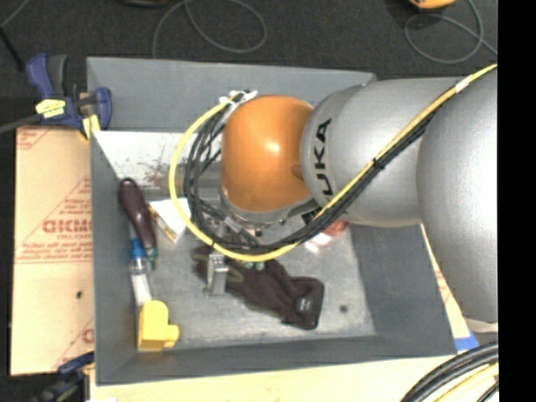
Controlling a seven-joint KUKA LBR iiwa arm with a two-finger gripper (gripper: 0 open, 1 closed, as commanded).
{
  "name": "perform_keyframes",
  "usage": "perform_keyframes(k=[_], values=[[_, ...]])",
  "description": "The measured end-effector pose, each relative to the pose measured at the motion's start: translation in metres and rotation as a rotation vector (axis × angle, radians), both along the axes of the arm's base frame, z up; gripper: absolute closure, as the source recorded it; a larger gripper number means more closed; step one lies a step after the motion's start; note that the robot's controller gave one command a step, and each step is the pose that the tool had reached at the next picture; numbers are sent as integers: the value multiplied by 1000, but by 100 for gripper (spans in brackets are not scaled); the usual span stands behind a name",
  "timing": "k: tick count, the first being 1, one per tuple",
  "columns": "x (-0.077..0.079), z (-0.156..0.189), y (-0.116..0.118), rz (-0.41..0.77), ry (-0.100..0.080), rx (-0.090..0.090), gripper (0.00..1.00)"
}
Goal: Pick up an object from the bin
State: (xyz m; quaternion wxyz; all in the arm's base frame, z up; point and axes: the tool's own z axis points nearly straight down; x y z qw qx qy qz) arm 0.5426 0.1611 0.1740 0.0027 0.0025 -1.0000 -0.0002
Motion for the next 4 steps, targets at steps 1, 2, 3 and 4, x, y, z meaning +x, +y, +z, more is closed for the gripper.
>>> perform_keyframes(k=[1, 2, 3, 4], values=[[2, 5, -1, -4, -8, 2, 0], [13, -13, -19, 65, -12, 3, 0], [6, -51, -40, 48, -9, 1, 0], [16, -102, -75, -207, -17, 5, 100]])
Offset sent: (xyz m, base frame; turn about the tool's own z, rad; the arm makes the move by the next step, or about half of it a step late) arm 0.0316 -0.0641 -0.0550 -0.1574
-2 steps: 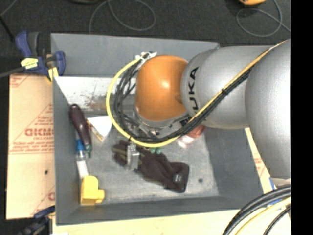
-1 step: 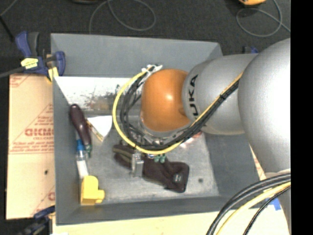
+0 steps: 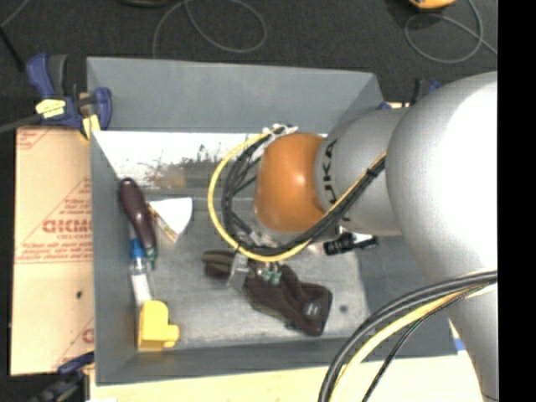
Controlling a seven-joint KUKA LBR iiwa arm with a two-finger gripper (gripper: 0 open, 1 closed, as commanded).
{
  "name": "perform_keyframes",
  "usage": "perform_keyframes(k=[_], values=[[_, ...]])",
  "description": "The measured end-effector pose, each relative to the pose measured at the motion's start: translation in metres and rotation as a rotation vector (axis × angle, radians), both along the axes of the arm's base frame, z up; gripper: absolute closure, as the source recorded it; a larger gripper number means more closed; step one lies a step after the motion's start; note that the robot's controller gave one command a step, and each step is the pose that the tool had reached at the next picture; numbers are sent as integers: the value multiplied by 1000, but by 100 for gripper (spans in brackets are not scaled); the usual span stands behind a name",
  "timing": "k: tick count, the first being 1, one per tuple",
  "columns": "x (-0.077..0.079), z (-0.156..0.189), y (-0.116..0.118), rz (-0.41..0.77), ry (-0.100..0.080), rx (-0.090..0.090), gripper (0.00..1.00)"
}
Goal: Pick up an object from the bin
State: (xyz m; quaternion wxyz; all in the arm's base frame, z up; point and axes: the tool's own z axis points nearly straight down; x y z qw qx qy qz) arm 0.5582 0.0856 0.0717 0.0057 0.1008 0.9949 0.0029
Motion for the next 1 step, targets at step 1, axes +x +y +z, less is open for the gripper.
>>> perform_keyframes(k=[1], values=[[0, 0, 0, -1, 0, 0, 100]])
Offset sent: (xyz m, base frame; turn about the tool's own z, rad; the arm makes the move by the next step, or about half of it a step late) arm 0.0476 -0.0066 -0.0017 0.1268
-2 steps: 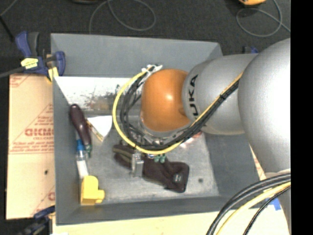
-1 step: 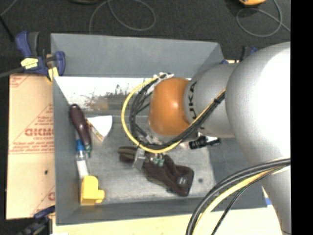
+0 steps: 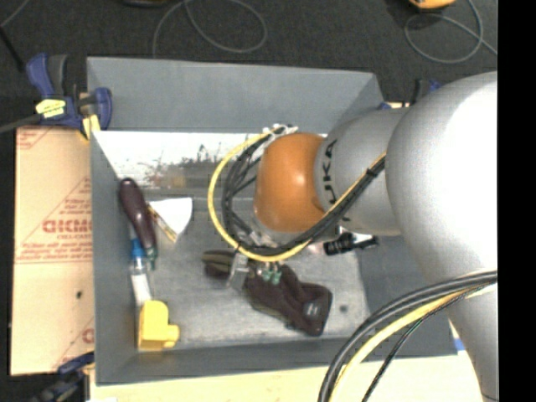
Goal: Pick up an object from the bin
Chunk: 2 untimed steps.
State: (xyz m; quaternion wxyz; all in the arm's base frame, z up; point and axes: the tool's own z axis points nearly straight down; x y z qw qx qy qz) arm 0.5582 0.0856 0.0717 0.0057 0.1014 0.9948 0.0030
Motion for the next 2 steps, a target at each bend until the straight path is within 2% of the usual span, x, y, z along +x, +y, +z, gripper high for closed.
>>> perform_keyframes(k=[1, 2], values=[[17, 0, -2, -41, 2, 2, 100], [18, 0, -27, -174, -4, 6, 100]])
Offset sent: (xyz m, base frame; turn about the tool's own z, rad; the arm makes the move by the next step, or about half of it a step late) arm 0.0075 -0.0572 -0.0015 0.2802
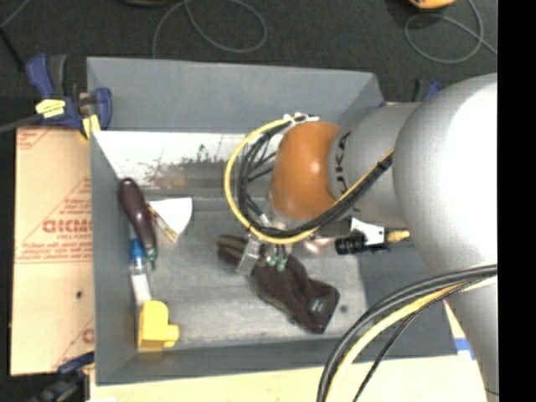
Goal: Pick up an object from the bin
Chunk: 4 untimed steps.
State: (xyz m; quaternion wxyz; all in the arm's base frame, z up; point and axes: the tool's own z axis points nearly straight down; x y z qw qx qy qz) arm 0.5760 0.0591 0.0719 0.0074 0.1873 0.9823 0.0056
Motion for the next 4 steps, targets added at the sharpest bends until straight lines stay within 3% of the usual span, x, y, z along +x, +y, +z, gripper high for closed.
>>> perform_keyframes(k=[1, 2, 3, 4], values=[[19, 0, 57, 14, 1, 0, 100], [19, 0, 57, 14, 1, 0, 100], [19, 110, 50, -15, -1, 0, 100], [19, 110, 49, -14, -1, 0, 100]])
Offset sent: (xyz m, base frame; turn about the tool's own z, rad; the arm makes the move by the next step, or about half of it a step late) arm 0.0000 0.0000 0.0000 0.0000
